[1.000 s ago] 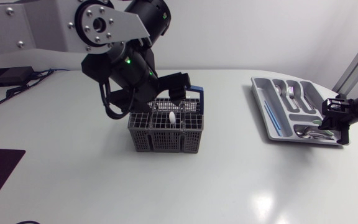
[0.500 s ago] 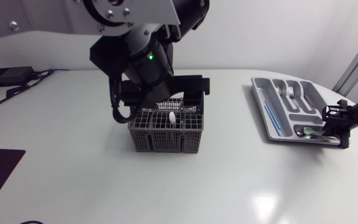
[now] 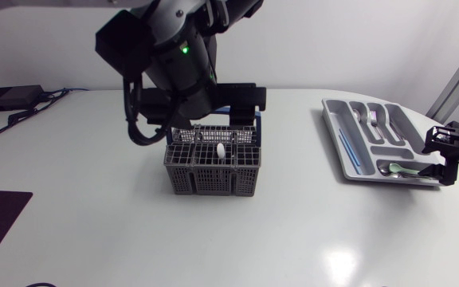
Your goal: Unload the cutlery basket into the drawer organizer.
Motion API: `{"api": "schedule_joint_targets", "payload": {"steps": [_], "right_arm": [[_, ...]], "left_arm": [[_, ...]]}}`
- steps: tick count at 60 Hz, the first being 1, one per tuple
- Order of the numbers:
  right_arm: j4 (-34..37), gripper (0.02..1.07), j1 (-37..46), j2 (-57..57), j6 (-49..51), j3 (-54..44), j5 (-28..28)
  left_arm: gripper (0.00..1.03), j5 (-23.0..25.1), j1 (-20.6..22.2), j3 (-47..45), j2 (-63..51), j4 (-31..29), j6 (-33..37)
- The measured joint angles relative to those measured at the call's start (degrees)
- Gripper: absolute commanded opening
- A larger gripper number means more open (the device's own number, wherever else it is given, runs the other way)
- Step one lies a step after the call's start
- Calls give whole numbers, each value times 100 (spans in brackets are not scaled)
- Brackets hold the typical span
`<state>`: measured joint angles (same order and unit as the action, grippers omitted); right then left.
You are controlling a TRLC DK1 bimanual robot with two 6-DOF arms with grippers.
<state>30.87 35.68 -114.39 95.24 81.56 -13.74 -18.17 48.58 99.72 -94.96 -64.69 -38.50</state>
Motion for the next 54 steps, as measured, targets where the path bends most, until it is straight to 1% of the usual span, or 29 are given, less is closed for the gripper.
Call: {"api": "schedule_joint_targets", "payload": {"steps": [12, 26, 44, 51, 54], "right_arm": [[249, 103, 44, 516, -304, -70, -463], [772, 103, 33, 1281, -713, -437, -1034], [942, 103, -282, 2048, -872, -1419, -1327], [946, 103, -407, 2293, -938, -1773, -1384], [946, 103, -450, 2393, -953, -1897, -1423]], "left_arm": [[92, -20, 4, 20, 15, -9, 4], [92, -20, -63, 20, 17, -22, 212], [92, 39, -431, -4, 74, -20, 481], [92, 170, -566, -81, 177, 7, 610], [92, 306, -647, -122, 210, 28, 673]]}}
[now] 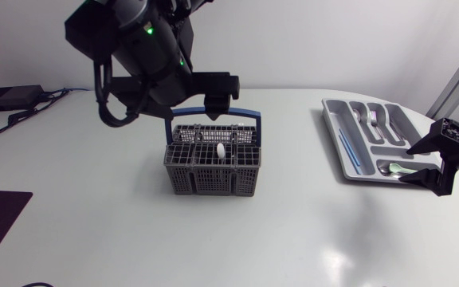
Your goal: Unload the cutlery basket into the drawer organizer.
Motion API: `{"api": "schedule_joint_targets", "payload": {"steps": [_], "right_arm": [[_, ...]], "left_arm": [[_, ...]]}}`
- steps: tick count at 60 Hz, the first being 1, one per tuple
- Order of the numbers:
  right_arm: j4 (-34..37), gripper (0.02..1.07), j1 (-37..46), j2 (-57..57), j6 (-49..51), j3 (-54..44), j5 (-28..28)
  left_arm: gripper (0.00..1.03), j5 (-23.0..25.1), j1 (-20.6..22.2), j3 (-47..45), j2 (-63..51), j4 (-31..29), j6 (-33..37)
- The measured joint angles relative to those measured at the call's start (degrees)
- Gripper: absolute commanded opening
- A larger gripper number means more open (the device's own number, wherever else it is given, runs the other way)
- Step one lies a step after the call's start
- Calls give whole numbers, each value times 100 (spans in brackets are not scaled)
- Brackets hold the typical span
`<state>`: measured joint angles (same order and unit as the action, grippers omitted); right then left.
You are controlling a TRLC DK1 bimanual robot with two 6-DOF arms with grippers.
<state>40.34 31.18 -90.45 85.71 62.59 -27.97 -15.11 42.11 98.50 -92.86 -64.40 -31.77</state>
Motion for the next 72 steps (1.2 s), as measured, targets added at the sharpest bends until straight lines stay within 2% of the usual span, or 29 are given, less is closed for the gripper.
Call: {"api": "schedule_joint_targets", "payload": {"steps": [18, 31, 45, 57, 72], "right_arm": [[17, 103, -503, 671, -223, -789, -179], [39, 103, -1008, 1047, -614, -1259, -382], [20, 103, -1779, 1663, -1296, -1843, -511], [15, 103, -2474, 2192, -1998, -1895, -527], [-201, 103, -3491, 2601, -3023, -1958, -479]], "left_arm": [[92, 820, -573, -422, 46, 455, 367], [92, 1373, -828, -640, 46, 693, 616], [92, 1823, -962, -968, 85, 946, 809], [92, 2227, -1060, -1235, 188, 1198, 960], [92, 2411, -1158, -1578, 251, 1504, 1086]]}}
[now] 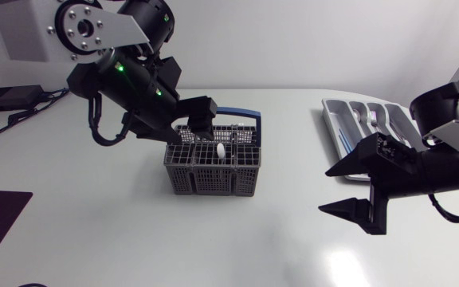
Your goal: Unload the cutlery basket into the drawer organizer.
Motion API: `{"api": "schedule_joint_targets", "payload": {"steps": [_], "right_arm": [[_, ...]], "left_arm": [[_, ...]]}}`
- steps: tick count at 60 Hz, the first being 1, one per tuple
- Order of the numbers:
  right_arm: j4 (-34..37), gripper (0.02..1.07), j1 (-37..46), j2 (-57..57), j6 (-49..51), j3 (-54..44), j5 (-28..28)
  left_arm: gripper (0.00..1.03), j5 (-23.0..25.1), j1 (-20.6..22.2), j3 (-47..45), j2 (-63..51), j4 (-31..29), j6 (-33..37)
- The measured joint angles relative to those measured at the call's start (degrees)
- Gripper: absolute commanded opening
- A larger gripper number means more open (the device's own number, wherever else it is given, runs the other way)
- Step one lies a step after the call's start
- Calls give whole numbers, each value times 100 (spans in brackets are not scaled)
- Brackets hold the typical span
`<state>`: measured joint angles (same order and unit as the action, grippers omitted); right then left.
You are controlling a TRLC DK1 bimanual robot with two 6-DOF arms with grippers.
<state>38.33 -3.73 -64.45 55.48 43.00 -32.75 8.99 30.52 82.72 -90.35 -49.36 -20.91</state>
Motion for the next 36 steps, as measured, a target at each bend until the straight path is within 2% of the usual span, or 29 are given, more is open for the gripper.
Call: {"api": "schedule_joint_targets", "payload": {"steps": [19, 36], "right_arm": [[-518, 103, -1075, 20, -1019, -11, 393], [-918, 103, -1596, -151, -1552, -11, 573]], "left_arm": [[92, 164, -131, -205, -2, 332, 109], [92, 173, -103, -210, -332, 551, 146]]}}
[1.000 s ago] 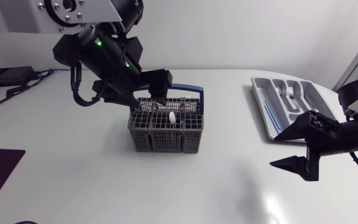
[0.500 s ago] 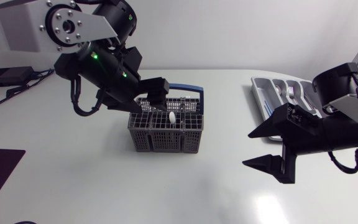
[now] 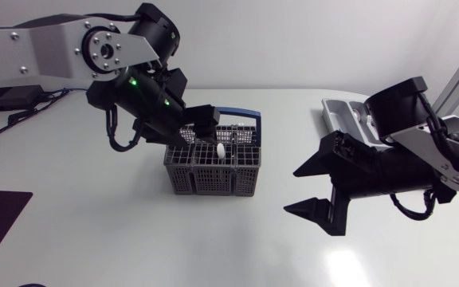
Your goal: Unload the cutlery basket into the drawer organizer.
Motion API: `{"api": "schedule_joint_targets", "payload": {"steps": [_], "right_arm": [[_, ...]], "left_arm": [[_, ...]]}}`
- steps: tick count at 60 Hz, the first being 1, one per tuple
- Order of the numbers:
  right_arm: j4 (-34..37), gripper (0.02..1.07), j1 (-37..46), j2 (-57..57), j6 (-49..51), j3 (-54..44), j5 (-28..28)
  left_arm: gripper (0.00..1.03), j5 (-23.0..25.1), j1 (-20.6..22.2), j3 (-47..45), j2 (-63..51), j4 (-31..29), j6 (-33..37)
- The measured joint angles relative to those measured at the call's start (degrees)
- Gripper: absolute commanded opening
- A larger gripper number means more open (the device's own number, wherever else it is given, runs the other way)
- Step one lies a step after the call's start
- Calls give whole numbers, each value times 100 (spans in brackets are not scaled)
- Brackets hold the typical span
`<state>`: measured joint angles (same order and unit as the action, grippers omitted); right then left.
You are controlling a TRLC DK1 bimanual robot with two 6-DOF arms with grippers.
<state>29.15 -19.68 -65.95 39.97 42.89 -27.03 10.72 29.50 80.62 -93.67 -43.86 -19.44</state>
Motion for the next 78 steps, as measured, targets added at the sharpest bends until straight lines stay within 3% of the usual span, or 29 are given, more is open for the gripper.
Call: {"api": "schedule_joint_targets", "payload": {"steps": [30, 36, 62, 68, 78], "right_arm": [[-417, 103, -446, -227, -422, -2, 94], [-535, 103, -461, -275, -442, -26, 96], [-669, 103, -461, -361, -444, -103, 90], [-671, 103, -461, -361, -442, -153, 85], [-713, 103, -461, -361, -442, -223, 68]], "left_arm": [[91, 0, 162, 350, -678, 157, 2], [81, 0, 181, 409, -811, 160, 2], [75, -2, 278, 743, -1095, 177, 7], [65, -2, 310, 793, -1198, 179, 22], [60, -4, 321, 863, -1250, 177, 50]]}}
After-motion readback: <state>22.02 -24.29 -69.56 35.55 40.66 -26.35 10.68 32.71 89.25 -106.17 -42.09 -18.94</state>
